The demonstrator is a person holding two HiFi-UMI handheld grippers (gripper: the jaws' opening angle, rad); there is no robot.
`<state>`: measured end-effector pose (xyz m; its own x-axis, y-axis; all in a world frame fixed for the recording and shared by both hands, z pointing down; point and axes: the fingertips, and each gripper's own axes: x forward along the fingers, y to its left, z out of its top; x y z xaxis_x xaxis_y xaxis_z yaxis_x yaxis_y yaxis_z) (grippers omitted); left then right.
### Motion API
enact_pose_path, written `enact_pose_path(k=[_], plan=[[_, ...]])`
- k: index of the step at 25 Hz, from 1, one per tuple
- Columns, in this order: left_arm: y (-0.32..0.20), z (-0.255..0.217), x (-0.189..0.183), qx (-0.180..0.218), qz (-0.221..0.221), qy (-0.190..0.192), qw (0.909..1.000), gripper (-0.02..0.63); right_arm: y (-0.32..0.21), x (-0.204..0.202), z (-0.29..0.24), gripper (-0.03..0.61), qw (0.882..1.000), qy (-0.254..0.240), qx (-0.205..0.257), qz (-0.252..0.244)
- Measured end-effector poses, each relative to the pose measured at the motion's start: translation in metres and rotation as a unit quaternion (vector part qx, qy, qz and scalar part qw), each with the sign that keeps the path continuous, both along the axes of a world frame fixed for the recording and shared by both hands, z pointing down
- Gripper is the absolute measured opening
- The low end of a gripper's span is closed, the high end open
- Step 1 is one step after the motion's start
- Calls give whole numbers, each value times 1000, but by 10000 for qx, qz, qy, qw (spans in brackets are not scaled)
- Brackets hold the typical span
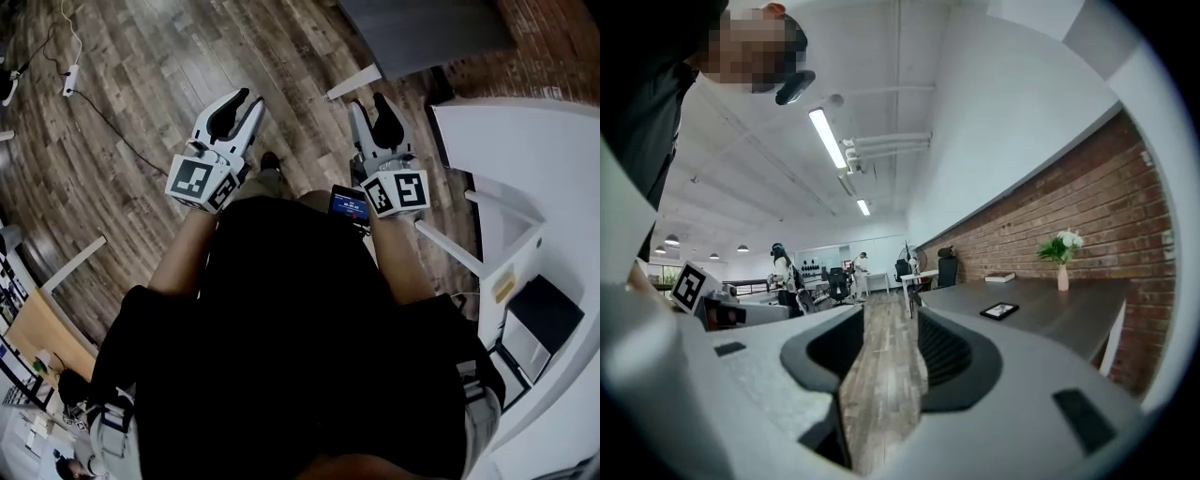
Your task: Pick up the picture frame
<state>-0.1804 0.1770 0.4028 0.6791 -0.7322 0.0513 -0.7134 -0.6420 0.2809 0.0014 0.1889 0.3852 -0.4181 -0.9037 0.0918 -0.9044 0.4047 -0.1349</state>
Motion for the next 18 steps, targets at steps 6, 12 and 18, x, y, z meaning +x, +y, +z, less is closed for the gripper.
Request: enact_pose_path(k=[6,12,18], plan=[[-44,-3,1,27,108,87,9999,109,-38,5,-4,183,9998,56,10,164],[-82,2,11,29,140,45,9999,109,-78,21,-1,183,9996,-22,69,282],[-145,-2,20,87,-3,-48,10000,109,-145,31,1,183,9996,-133,165,174]])
